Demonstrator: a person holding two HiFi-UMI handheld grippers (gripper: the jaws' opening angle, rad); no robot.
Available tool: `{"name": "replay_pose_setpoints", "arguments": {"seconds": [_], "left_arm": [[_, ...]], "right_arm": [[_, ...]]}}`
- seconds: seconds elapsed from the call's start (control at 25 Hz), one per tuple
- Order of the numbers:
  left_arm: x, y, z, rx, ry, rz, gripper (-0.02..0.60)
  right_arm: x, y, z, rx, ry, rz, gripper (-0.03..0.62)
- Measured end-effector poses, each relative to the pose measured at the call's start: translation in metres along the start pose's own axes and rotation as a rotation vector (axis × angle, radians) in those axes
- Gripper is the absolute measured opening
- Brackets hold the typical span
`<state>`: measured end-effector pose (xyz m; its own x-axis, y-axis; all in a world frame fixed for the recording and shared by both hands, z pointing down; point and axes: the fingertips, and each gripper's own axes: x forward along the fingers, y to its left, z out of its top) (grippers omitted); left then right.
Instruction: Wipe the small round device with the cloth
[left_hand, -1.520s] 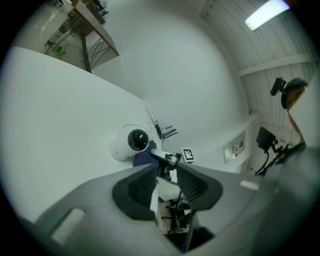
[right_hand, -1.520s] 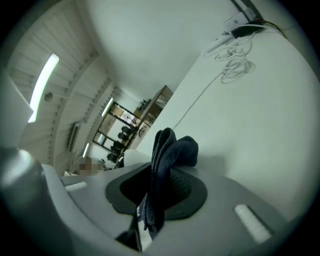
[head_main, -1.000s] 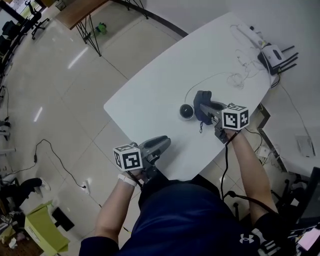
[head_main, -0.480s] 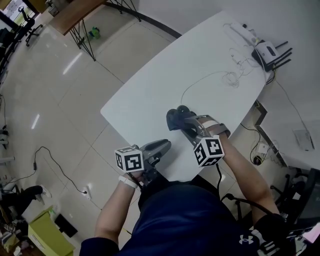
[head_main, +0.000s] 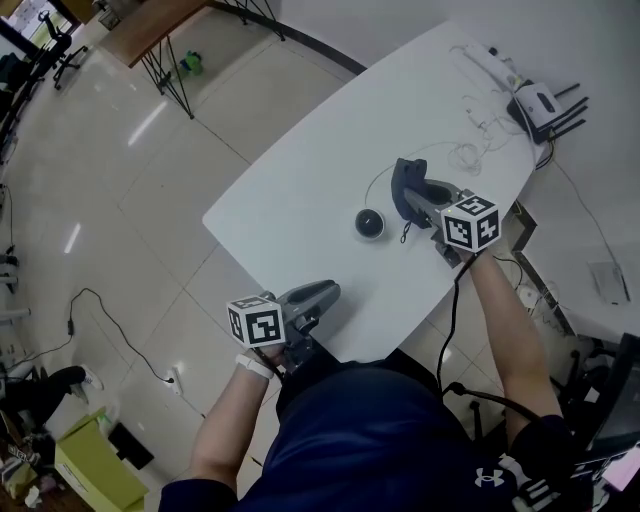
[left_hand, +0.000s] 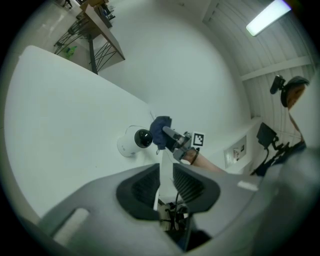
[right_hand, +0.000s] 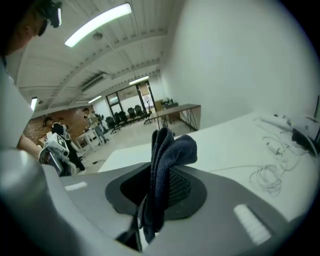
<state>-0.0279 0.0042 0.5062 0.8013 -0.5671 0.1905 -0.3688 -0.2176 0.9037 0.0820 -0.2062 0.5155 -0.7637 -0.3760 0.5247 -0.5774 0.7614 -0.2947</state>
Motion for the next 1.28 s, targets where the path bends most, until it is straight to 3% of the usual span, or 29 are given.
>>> {"name": "replay_pose_setpoints", "arguments": {"seconds": [0.12,0.36,0.52,0.64,0.76,0.92,1.08,1.16,1.28], "left_arm": [[-0.004,-0.001,-0.001,-0.009,-0.018,0.016,0.083],[-0.025,0.005,-0.006,-0.034,-0.057,0.072,0.083],[-0.035,0.011,-0.011,-0.052,-0.077,0.092,0.081],[-0.035,0.015,-0.015,-0.059,-0.07,0.088,0.08],[-0.023,0.017,-0.017,-0.057,-0.041,0.077,0.074],[-0.003,0.014,-0.015,-0.047,-0.003,0.051,0.066],[0.003,0.004,-0.01,-0.022,0.016,0.011,0.064],[0.001,0.001,-0.008,-0.016,0.021,0.0,0.064],[-0.008,0.001,-0.007,-0.021,0.022,0.001,0.064]], "right_arm": [[0.032,-0.007,-0.035,0.054,0.104,0.083,0.069],[0.078,0.003,-0.067,0.108,0.181,0.211,0.069],[0.077,0.007,-0.056,0.206,0.128,0.282,0.069],[0.058,0.026,-0.018,0.189,0.041,0.34,0.069],[0.039,0.059,0.006,-0.057,0.055,0.335,0.069],[0.028,0.113,0.002,-0.612,0.157,0.213,0.069],[0.022,0.151,-0.031,-1.117,0.275,0.055,0.069],[0.021,0.157,-0.055,-1.263,0.317,-0.013,0.069],[0.025,0.157,-0.087,-1.286,0.348,-0.074,0.069]]}}
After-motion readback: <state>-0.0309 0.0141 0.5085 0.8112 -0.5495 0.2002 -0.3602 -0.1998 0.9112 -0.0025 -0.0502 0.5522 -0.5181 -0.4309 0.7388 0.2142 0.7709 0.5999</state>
